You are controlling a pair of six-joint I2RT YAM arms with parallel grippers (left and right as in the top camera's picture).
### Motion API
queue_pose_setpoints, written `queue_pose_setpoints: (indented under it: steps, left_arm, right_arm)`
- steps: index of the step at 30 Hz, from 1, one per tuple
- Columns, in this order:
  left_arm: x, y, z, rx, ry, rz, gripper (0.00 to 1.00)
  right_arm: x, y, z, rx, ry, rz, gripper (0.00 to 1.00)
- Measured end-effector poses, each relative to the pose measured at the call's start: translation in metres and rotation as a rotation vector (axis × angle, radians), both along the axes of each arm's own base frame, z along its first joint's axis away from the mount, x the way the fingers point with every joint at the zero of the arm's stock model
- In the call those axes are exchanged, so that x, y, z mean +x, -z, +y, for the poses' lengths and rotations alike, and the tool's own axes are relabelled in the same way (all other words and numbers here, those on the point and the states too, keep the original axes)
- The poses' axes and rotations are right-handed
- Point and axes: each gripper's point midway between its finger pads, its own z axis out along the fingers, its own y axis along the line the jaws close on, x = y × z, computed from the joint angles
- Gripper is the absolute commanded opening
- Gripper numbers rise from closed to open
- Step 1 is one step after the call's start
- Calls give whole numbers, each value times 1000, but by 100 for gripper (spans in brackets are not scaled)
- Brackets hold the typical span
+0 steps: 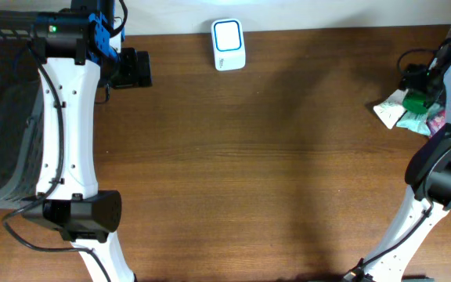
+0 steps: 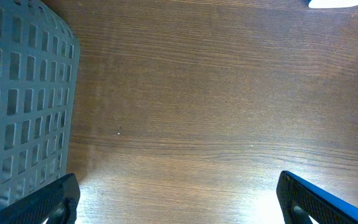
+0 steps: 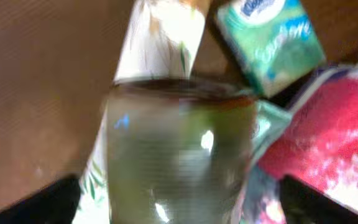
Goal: Scan the item barcode
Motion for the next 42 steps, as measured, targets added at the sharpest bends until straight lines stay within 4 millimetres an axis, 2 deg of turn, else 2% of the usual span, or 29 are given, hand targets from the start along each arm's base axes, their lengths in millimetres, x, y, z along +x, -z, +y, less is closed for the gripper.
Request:
queue_pose_setpoints:
  steps: [2,4,7,8,9,11,12,13,14,16,18,21,22,24,26,28,30,31,33,36,40,42]
  left_arm:
    - [0,0,0,0,0,0,99]
    - [0,0,0,0,0,0,99]
    - [0,0,0,0,0,0,99]
    - [0,0,0,0,0,0,99]
    - [0,0,0,0,0,-1,99]
    - [0,0,0,0,0,2,99]
    - [0,0,0,0,0,1,99]
    - [0,0,0,0,0,1,99]
    - [0,0,0,0,0,0,99]
    - [0,0,0,0,0,2,99]
    - [0,0,0,0,0,0,99]
    - [0,0,0,0,0,0,99]
    - [0,0,0,0,0,0,99]
    - [0,0,0,0,0,1,99]
    - [0,0,0,0,0,0,99]
    - [0,0,0,0,0,1,99]
    - [0,0,0,0,0,2,99]
    - [0,0,0,0,0,1,99]
    - [0,0,0,0,0,1,99]
    - [0,0,0,0,0,0,99]
    - [0,0,0,0,0,1,99]
    - [0,0,0,0,0,0,99]
  right_arm:
    - [-10,-5,6,30,25,25,98]
    - [-16,-22,10,40,56,6,99]
    - [-28,-113,21,15,90,-156,99]
    - [-36,-142,30,29,92,-207,99]
    - [-51,-180,46,55,87,-272,99]
    - [-82,-220,79,130,57,-324,99]
    - [-94,-233,91,155,48,-340,99]
    - [-113,-249,111,186,27,-349,99]
    - [-124,-257,127,211,3,-349,99]
    - [-139,-256,149,238,-28,-302,99]
    - [-153,-253,178,264,-87,-247,99]
    - [-171,-259,202,259,-156,-256,99]
    - [-187,-267,218,253,-203,-281,99]
    - [-211,-273,234,243,-252,-307,99]
    - [-244,-259,248,248,-291,-283,99]
    - [-264,-242,251,248,-291,-260,99]
    - [-295,-217,254,269,-278,-170,98]
    - [-301,-213,255,273,-275,-152,98]
    - [-309,-204,255,277,-270,-126,99]
    - [-307,-202,255,280,-268,-112,99]
    - [-300,-195,250,265,-255,-68,99]
    - [-286,-195,248,260,-257,-90,99]
